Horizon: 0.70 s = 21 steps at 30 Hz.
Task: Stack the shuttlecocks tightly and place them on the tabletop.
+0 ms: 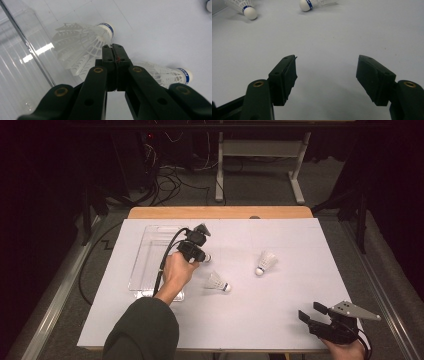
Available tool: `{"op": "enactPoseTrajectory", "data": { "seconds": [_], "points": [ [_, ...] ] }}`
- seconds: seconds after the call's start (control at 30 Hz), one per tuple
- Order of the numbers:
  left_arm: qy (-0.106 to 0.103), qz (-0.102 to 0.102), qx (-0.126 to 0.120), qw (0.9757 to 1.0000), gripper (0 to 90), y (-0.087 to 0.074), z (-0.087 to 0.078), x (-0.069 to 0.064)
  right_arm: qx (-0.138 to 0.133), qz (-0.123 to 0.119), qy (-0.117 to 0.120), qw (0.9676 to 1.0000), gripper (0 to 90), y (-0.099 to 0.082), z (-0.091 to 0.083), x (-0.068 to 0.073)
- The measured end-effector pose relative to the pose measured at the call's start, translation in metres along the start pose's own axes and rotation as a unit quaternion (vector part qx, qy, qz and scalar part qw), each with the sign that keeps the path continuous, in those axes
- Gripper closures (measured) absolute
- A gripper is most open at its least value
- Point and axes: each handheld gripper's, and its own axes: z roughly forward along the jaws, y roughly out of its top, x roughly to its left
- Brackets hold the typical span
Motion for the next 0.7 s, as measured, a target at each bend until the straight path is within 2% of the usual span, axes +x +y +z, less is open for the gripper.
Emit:
{"op": "enactPoseTrajectory", "data": {
  "seconds": [0.17,0.37,0.7],
  "points": [
    [0.006,0.007,0.008,0.9999,89.4,0.003,-0.001,-0.004,-0.001,0.0,0.0,1.0,33.2,0.0,-0.001,0.0],
    [0.002,0.009,0.019,0.9998,89.4,0.006,0.003,-0.004,-0.003,0.003,-0.001,1.0,33.2,-0.001,-0.002,-0.001],
    [0.002,0.013,0.018,0.9998,87.9,0.014,0.006,-0.007,-0.002,0.004,-0.003,1.0,33.2,-0.002,-0.003,0.0]
  ]
}}
